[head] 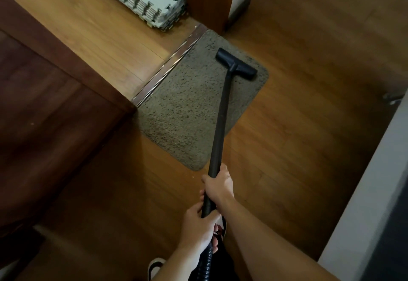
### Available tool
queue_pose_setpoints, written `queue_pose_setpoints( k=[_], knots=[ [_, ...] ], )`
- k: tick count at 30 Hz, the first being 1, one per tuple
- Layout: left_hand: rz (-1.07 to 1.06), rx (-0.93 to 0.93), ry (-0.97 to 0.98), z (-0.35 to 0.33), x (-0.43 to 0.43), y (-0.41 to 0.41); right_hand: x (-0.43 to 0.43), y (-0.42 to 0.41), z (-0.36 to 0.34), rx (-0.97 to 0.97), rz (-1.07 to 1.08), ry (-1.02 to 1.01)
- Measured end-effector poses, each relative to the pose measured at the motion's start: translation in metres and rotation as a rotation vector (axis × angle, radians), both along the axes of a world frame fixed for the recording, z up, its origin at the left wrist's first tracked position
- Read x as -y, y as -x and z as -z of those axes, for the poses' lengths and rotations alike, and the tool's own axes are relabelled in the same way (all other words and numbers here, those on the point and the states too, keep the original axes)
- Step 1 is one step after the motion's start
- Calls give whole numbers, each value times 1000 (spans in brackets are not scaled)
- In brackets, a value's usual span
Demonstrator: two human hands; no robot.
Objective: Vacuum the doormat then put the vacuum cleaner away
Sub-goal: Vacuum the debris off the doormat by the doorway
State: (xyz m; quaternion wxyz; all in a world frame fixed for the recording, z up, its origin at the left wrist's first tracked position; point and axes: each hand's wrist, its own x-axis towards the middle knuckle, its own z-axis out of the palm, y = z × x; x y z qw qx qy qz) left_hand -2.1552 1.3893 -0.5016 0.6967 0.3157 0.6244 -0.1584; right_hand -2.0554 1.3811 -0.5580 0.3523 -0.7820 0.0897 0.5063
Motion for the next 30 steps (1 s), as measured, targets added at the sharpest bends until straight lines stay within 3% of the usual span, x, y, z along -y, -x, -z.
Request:
queue_pose_setpoints(
  k=[10, 18, 27, 30],
  knots=[
    [73, -58, -12, -21, 26, 107, 36, 109, -11, -39, -45, 4],
    [227, -95, -139, -28, 46, 178, 61, 187, -24, -86, -34, 15],
    [290, -174, -106, -38, 57, 212, 72, 230, -41, -94, -31, 1],
    [216, -132, -93, -38, 59, 207, 68, 223, -36, -50, -71, 13]
  ],
)
